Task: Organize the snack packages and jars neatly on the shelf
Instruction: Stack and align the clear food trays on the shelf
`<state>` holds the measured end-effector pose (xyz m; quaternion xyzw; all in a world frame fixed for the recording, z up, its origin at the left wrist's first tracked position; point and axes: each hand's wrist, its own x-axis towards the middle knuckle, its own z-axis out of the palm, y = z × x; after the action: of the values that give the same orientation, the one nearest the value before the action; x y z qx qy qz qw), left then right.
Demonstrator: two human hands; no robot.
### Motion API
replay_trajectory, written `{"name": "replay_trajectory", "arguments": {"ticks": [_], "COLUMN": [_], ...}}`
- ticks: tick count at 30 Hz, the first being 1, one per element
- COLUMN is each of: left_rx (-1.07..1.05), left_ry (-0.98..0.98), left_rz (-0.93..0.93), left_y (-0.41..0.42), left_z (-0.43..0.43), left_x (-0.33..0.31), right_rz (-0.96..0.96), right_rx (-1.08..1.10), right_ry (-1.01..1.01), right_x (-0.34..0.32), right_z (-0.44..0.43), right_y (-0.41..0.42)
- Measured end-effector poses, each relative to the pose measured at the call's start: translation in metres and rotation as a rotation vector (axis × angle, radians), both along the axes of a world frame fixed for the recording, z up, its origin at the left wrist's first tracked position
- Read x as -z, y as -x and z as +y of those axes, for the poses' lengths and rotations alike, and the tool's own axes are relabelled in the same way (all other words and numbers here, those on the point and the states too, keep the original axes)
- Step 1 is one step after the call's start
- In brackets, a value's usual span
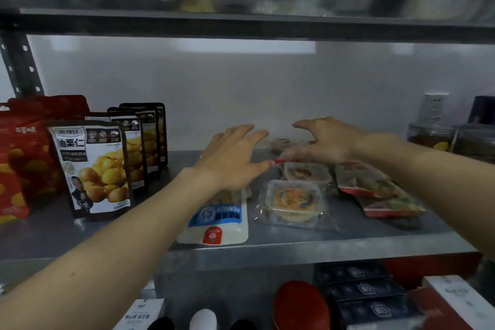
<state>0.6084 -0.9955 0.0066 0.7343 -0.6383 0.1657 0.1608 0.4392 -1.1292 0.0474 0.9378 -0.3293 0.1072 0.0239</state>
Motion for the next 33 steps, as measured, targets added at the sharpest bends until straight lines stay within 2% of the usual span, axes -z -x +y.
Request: {"name": "replay_trajectory", "arguments": {"ticks": [6,10,13,19,27,33], "left_rx": [-0.029,-0.014,-0.04,-0.037,-0.102,-0.14], "left_ry": [-0.182,-0.348,-0.435,-0.453,-0.523,-0.506], "left_rz": [0.084,0.137,0.147,0.194,0.158,0.157], "left_y": [0.028,0.051,0.057,0.066,0.089,0.09], "left_z": [-0.035,-0.05,-0.059,-0.065,-0.07,-0.065], "left_x": [-0.002,0.014,0.025,0.031,0.024,0.024], "right_rz": [0.087,0.216,0.222,0.29,0.322,0.193], "right_rx": [-0.059,-0.193,-0.279,-0.269,-0.189,-0.283], "right_ry": [-0.117,-0.228,-0.319,-0.282,-0.277,-0.206], "right_x": [0.008,0.027,0.038,0.039,0.034,0.03], "right_z": [-0.048,-0.066,-0.076,-0.09,-0.106,-0.103], "right_y": [0.015,0.023,0.031,0.039,0.056,0.032]}}
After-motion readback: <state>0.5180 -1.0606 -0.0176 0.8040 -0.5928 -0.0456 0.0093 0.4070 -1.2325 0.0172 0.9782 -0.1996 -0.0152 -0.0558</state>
